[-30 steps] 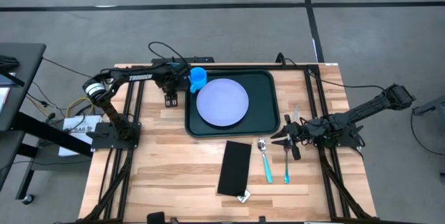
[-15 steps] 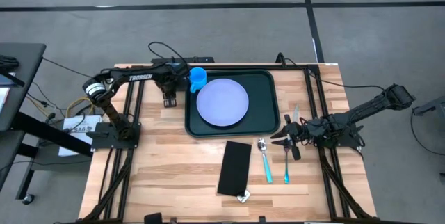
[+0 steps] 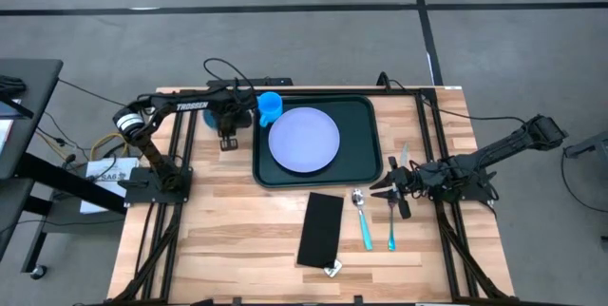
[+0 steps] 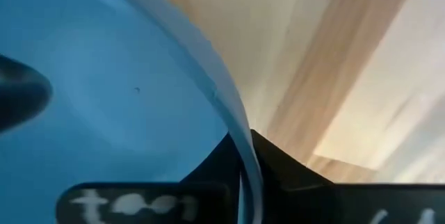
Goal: Set up tray
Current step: Put the blue bowl on the purple plate on the black serving tray
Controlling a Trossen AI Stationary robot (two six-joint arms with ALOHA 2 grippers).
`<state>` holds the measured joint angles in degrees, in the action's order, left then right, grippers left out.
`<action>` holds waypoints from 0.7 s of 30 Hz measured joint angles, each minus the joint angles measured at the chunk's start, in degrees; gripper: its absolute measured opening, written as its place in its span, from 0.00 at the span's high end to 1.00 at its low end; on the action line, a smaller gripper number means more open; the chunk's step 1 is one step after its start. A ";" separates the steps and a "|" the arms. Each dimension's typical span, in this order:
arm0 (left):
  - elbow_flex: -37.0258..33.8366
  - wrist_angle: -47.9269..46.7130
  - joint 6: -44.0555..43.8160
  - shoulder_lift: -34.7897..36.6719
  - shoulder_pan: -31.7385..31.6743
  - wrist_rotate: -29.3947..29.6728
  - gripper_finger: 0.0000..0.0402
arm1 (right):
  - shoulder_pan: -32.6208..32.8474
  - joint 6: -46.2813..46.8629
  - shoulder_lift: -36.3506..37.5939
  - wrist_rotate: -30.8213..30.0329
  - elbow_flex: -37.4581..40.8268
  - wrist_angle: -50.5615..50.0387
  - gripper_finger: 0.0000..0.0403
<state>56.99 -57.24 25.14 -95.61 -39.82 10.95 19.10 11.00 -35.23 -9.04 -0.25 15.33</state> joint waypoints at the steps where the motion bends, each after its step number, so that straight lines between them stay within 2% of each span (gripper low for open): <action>1: 0.00 -0.89 -0.71 0.02 0.22 -0.62 0.99 | -0.01 0.00 -0.01 0.00 0.00 0.00 0.78; 11: 0.02 -9.15 -11.14 0.11 6.52 -10.45 0.98 | 0.00 0.00 0.00 0.01 0.00 0.00 0.78; 21: -0.02 -18.77 -24.49 0.96 22.90 -22.34 0.98 | 0.00 0.00 0.01 0.00 0.00 0.00 0.78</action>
<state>56.98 -76.01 0.65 -94.65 -16.91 -11.39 19.10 11.00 -35.22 -9.04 -0.25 15.33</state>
